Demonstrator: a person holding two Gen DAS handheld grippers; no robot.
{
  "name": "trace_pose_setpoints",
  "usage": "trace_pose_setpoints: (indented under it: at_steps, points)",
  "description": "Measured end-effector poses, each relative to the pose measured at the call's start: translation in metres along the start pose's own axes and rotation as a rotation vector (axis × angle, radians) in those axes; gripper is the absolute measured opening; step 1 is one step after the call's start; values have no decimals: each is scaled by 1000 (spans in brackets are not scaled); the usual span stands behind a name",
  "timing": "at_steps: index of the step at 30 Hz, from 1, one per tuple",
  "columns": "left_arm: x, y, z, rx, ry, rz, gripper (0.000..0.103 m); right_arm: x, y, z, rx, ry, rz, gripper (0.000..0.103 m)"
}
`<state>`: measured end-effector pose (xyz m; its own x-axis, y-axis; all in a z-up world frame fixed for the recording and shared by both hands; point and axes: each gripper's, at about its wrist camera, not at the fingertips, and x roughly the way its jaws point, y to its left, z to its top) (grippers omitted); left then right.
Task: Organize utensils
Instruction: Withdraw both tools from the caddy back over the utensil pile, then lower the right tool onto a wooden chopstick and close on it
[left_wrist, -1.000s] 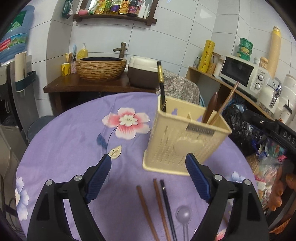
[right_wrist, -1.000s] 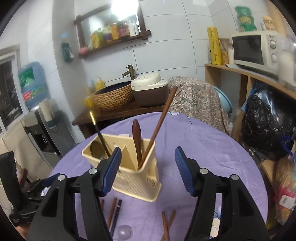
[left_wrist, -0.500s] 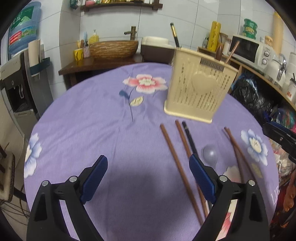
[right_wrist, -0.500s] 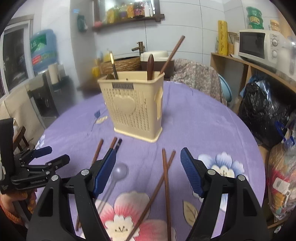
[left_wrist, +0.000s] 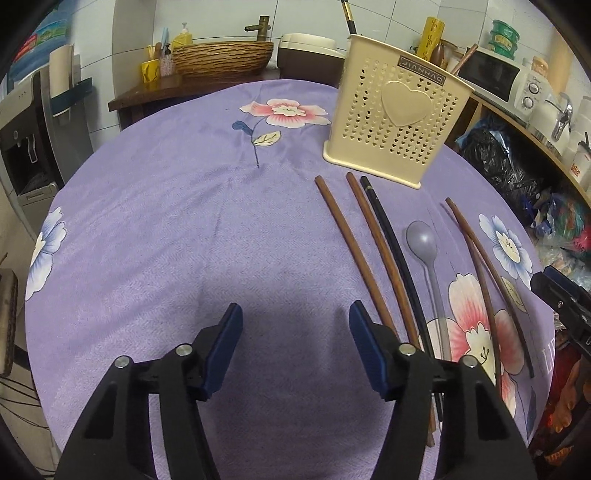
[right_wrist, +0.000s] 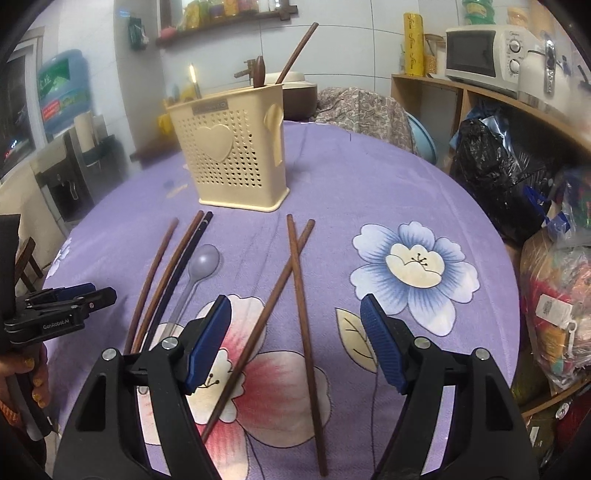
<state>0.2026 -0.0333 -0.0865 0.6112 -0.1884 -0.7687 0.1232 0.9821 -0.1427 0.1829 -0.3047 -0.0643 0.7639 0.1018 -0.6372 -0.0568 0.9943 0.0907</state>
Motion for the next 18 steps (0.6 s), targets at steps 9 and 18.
trace_pose_setpoints:
  at_steps: [9,18]
  points:
    - [15,-30,15,32,38,-26,55,0,-3,-2,10,12,10,72]
    - [23,-48,17,89,44,38,51,4,0,0,-7,32,3,72]
